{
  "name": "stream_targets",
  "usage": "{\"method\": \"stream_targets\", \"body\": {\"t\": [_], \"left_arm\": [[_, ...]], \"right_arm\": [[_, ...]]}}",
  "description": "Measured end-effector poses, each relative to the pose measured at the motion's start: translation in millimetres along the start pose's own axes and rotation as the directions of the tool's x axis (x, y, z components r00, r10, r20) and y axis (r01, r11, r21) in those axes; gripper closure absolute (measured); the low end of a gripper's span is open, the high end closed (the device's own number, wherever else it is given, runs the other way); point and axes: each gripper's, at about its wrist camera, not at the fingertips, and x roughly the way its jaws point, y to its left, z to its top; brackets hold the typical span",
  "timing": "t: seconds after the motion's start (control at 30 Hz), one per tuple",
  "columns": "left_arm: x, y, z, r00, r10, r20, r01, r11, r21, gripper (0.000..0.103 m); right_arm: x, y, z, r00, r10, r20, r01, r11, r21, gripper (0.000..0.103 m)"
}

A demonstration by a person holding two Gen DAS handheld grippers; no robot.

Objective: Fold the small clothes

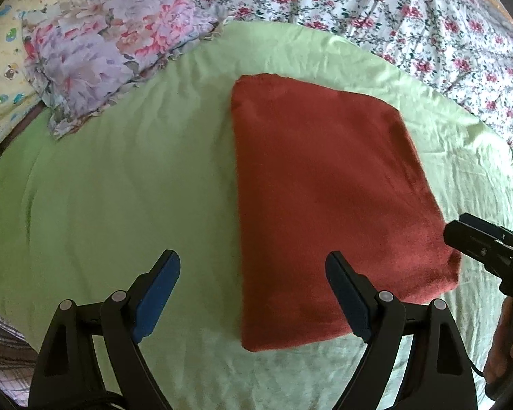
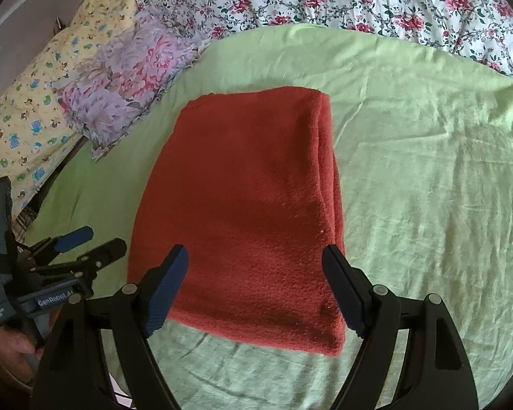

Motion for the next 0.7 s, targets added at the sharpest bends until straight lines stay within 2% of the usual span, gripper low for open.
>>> {"method": "stream_targets", "body": {"t": [0.23, 0.7], "left_arm": [[3.7, -13.3, -0.4, 1.0, -0.004, 0.003, 0.004, 0.999, 0.034, 0.016], [6.5, -10.3, 2.4, 1.0, 0.027, -0.009, -0.027, 0.999, 0.036, 0.015]], "right_arm": [[-1.8, 0.7, -1.6, 1.0, 0.001, 0.002, 0.0, 1.0, -0.008, 0.022], [1.8, 5.7, 0.1, 1.0, 0.003, -0.012, -0.003, 1.0, -0.025, 0.022]]}}
